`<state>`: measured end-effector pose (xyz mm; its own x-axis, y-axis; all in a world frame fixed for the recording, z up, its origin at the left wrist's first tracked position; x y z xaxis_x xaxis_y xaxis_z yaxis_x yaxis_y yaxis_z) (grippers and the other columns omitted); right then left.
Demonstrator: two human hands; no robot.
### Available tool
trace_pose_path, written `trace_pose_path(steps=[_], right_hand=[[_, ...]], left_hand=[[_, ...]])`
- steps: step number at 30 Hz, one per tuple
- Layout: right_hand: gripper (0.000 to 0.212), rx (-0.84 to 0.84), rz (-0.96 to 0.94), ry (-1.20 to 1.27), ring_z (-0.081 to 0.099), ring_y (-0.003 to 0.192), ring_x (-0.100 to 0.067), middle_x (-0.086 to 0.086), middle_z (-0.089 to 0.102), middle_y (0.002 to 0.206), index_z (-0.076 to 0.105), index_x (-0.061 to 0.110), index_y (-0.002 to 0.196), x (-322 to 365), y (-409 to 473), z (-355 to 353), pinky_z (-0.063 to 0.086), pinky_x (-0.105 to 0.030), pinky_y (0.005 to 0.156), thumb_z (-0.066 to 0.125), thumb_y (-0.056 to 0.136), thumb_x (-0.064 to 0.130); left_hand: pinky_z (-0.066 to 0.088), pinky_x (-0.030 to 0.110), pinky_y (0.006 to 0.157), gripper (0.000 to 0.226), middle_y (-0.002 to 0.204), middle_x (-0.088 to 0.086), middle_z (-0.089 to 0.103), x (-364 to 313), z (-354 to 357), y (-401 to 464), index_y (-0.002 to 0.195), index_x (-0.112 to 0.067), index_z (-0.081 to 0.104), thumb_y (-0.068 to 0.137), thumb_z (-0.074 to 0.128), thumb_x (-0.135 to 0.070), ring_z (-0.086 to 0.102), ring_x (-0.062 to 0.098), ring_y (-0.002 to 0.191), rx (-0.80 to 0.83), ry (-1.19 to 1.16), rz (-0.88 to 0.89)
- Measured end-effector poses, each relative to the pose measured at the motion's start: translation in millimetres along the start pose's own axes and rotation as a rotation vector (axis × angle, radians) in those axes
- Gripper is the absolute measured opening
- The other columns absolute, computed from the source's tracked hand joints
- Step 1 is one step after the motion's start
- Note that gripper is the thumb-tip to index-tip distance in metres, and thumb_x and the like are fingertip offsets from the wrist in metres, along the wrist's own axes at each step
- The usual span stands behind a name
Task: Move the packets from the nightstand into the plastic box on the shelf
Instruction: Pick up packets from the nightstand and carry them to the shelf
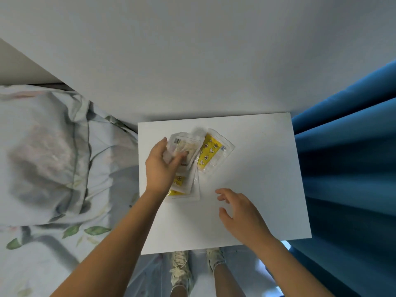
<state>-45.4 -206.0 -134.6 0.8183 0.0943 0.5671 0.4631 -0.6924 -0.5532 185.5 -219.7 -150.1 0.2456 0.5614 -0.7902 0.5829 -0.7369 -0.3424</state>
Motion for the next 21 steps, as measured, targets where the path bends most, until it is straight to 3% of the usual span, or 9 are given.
trace_pose_path(steps=[1,4,6,8,10,12,16,18,21], right_hand=[[0.043,-0.006,-0.005,0.016,0.053,0.11,-0.01,0.011,0.06,0.122,0.046,0.03,0.135,3.2,4.4,-0.4,0.047,-0.023,0.09,0.054,0.094,0.02],[0.043,-0.039,0.003,0.088,0.055,0.106,-0.01,0.01,0.06,0.119,0.049,0.029,0.132,10.9,15.3,-0.3,0.048,-0.022,0.086,0.056,0.092,0.017],[0.041,-0.068,0.024,0.148,0.055,0.104,-0.008,0.009,0.061,0.118,0.051,0.028,0.13,15.0,21.0,1.3,0.044,-0.013,0.08,0.057,0.092,0.015],[0.04,-0.087,0.049,0.201,0.054,0.103,-0.007,0.008,0.062,0.118,0.052,0.027,0.128,19.5,25.8,4.4,0.039,-0.007,0.077,0.057,0.092,0.013],[0.038,-0.098,0.072,0.244,0.054,0.103,-0.007,0.007,0.062,0.118,0.052,0.025,0.127,23.6,29.6,7.8,0.04,-0.011,0.08,0.057,0.092,0.012],[0.038,-0.105,0.092,0.265,0.055,0.101,-0.009,0.006,0.062,0.117,0.053,0.024,0.127,25.8,30.9,10.8,0.042,-0.017,0.084,0.056,0.092,0.01],[0.035,-0.113,0.119,0.281,0.055,0.102,-0.009,0.007,0.062,0.115,0.054,0.024,0.123,23.8,25.2,15.0,0.045,-0.019,0.086,0.056,0.092,0.01],[0.034,-0.105,0.127,0.281,0.055,0.102,-0.008,0.009,0.061,0.114,0.054,0.027,0.122,21.1,19.9,17.6,0.044,-0.018,0.084,0.056,0.092,0.01],[0.035,-0.098,0.149,0.284,0.055,0.102,-0.007,0.012,0.06,0.112,0.054,0.027,0.123,15.0,14.2,21.5,0.043,-0.015,0.083,0.057,0.092,0.011]], left_hand=[[0.052,0.04,0.094,0.038,0.114,0.006,0.07,-0.1,-5.9,-1.8,0.117,-0.008,0.064,0.084,0.076,-0.022,0.064,0.021,0.109,0.006,-0.139,-0.032],[0.056,0.033,0.077,0.021,0.092,0.002,0.073,1.0,-26.3,-6.9,0.109,0.001,0.064,0.092,0.064,-0.011,0.07,0.014,0.086,-0.004,-0.56,-0.091],[0.059,0.031,0.075,0.022,0.094,0.006,0.072,9.4,-37.9,-9.8,0.111,-0.001,0.063,0.095,0.058,-0.014,0.07,0.017,0.084,0.051,-0.792,-0.191],[0.059,0.031,0.072,0.029,0.094,0.008,0.074,18.0,-41.6,-16.7,0.109,-0.002,0.066,0.088,0.063,-0.023,0.072,0.019,0.082,0.142,-0.852,-0.328],[0.056,0.03,0.072,0.025,0.089,0.006,0.076,22.5,-35.6,-20.7,0.1,-0.004,0.071,0.084,0.071,-0.024,0.072,0.017,0.079,0.219,-0.623,-0.349],[0.056,0.029,0.075,0.019,0.092,0.0,0.076,14.8,-22.2,-22.0,0.097,-0.01,0.072,0.08,0.078,-0.018,0.072,0.014,0.084,0.259,-0.31,-0.21],[0.043,0.038,0.101,0.03,0.133,0.013,0.049,12.7,18.1,-27.0,0.1,-0.008,0.073,0.081,0.075,-0.031,0.05,0.032,0.12,0.255,0.438,0.057],[0.03,0.038,0.113,0.026,0.159,0.007,0.024,21.4,28.3,-36.2,0.097,-0.012,0.076,0.086,0.068,-0.035,0.028,0.028,0.138,0.23,0.541,0.036],[0.031,0.038,0.111,0.018,0.155,0.006,0.035,22.0,30.2,-43.3,0.083,-0.014,0.08,0.085,0.071,-0.03,0.03,0.028,0.136,0.101,0.523,0.172]])
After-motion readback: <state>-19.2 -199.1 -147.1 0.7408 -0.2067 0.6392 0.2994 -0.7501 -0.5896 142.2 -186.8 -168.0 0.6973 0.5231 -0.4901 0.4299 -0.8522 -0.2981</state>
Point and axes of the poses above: each hand's wrist, its own y-axis towards the middle knuckle, its own z-axis out of the palm, x = y × z, the point moved 5 cm from there along y, towards the middle knuckle
